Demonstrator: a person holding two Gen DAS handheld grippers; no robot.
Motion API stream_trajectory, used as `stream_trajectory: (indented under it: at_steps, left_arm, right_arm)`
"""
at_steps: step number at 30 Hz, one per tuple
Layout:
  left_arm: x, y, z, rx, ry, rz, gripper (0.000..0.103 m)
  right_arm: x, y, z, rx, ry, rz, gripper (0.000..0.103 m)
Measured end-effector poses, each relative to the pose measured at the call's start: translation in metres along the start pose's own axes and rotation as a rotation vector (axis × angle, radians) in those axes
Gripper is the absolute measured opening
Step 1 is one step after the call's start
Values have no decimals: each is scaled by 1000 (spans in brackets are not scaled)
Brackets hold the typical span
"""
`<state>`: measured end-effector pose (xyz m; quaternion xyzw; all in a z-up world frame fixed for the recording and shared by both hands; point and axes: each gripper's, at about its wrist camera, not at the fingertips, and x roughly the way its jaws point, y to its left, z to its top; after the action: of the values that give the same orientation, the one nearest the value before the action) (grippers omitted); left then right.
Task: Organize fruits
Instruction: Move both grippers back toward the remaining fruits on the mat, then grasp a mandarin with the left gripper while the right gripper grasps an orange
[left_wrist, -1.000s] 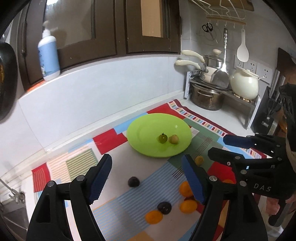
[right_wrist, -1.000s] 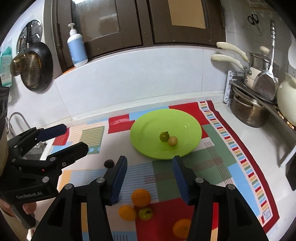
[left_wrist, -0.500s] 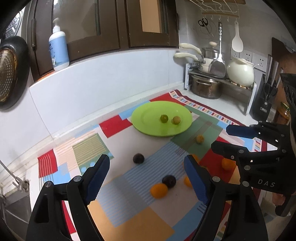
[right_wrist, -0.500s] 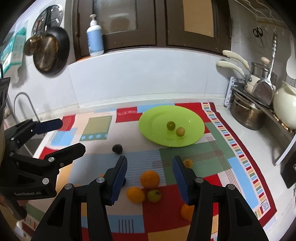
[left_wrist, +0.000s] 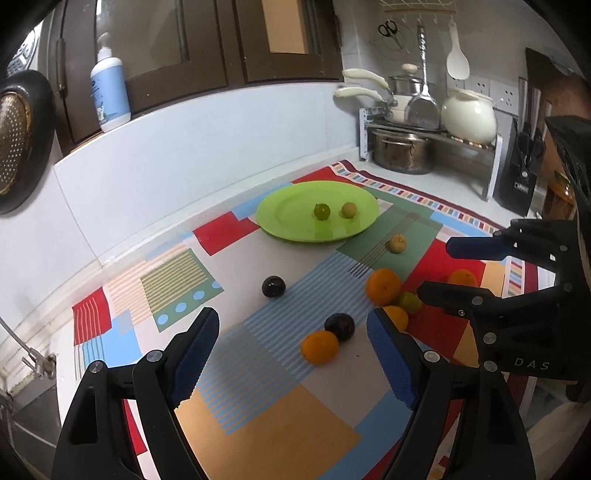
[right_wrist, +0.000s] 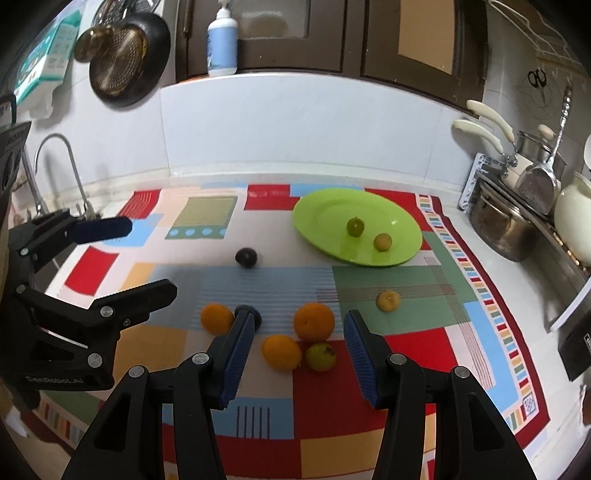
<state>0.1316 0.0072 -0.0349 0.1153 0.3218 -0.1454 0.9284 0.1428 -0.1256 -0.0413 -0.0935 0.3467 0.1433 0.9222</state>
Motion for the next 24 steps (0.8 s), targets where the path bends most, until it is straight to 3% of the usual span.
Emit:
stream_trajectory:
  at_steps: [17, 24]
  left_arm:
    - [36, -5, -23, 54, 64, -51, 82]
    - [53, -6, -28, 64, 105, -88, 73]
  right_arm:
    - [35, 12, -17, -108, 98, 11, 52]
    - [47, 17, -21, -168, 122, 7, 51]
